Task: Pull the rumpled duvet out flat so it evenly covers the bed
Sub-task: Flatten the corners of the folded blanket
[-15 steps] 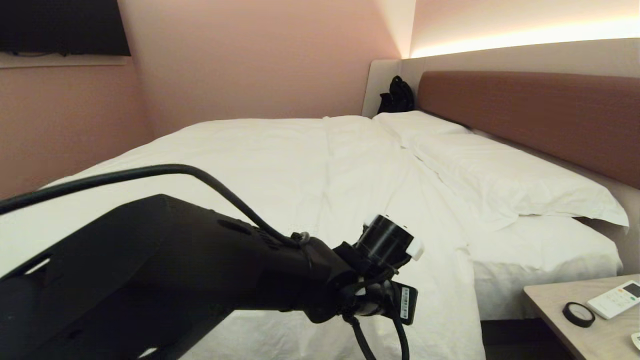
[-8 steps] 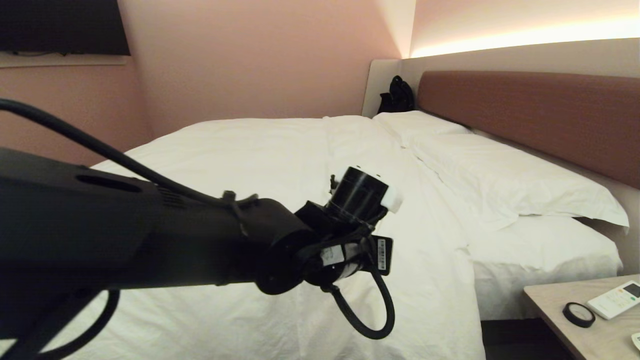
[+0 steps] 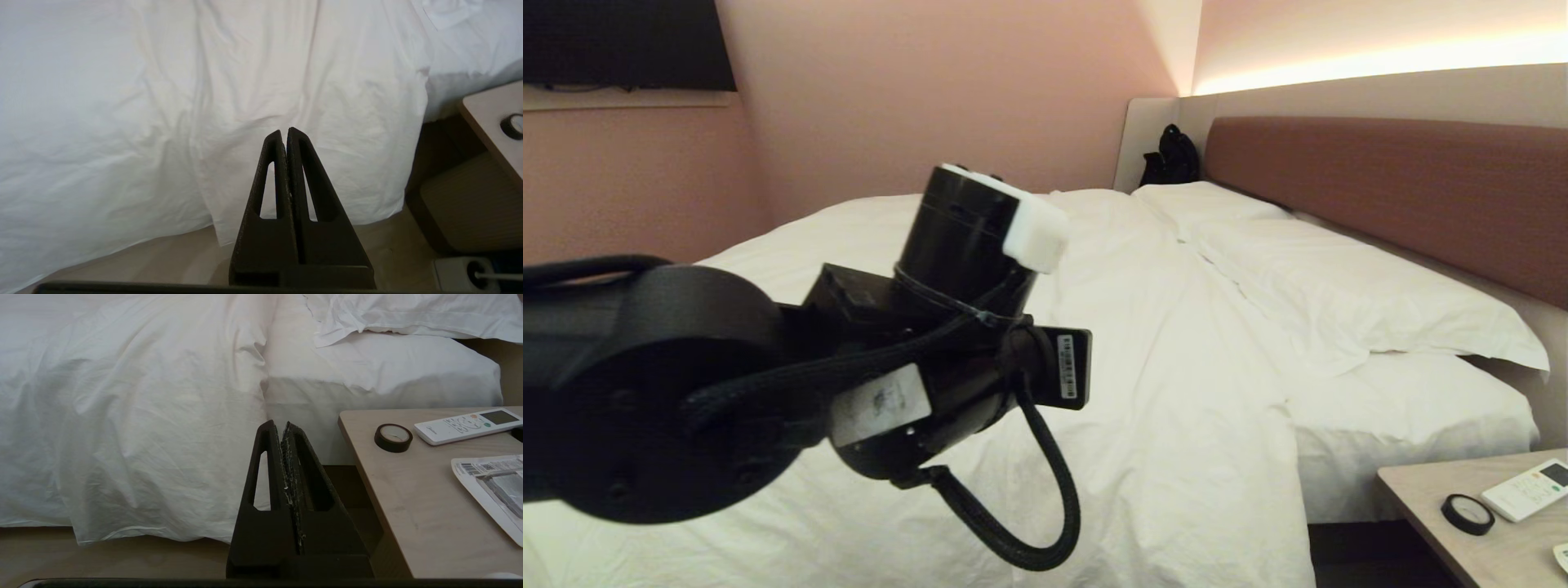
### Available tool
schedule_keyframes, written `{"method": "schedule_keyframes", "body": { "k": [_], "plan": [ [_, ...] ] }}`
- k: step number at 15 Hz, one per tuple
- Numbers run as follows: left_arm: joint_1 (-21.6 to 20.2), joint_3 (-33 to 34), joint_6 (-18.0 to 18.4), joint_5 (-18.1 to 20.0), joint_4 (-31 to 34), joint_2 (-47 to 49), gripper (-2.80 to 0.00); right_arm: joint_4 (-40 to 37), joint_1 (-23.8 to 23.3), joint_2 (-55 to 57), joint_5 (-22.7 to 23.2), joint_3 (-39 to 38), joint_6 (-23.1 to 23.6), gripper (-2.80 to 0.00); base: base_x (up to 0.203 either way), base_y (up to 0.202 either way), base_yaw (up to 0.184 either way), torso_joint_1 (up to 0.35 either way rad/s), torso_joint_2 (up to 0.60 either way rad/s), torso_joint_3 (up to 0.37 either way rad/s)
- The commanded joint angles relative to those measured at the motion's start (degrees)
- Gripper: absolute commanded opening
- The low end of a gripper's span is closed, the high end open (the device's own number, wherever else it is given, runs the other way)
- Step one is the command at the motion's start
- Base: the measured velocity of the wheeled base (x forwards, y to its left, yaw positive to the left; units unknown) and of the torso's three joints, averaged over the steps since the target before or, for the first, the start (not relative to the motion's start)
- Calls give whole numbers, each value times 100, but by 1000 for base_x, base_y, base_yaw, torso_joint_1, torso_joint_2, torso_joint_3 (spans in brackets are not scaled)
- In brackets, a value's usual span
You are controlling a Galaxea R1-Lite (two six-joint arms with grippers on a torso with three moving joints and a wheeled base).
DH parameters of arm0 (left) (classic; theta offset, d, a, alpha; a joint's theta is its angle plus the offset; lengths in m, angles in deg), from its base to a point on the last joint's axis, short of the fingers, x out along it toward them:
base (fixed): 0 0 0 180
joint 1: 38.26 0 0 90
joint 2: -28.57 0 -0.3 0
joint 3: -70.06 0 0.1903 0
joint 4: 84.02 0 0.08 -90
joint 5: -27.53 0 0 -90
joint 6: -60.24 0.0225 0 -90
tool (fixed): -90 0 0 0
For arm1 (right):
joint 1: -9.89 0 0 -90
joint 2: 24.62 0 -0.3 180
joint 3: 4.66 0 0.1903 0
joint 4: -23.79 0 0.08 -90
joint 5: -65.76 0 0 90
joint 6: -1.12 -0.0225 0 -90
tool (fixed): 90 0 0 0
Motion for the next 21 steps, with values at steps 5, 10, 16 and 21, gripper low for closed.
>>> {"method": "schedule_keyframes", "body": {
  "k": [5, 10, 16, 21],
  "plan": [
    [-209, 749, 281, -486, 135, -1745, -280, -3, 2, 10, -1, 0, -51, -280, 0, 0, 0, 0, 0, 0],
    [-1070, 899, 577, -545, 288, -2736, -280, -3, 2, 11, -1, 0, -57, -280, 0, 0, 0, 0, 0, 0],
    [-1643, 1762, 1234, -497, 162, -4310, -280, -3, 2, 2, -1, 0, -66, -280, 0, 0, 0, 0, 0, 0],
    [-3352, 2826, 2539, -477, -787, -5789, -280, -7, 2, 11, -1, 0, -66, -280, 0, 0, 0, 0, 0, 0]
  ]
}}
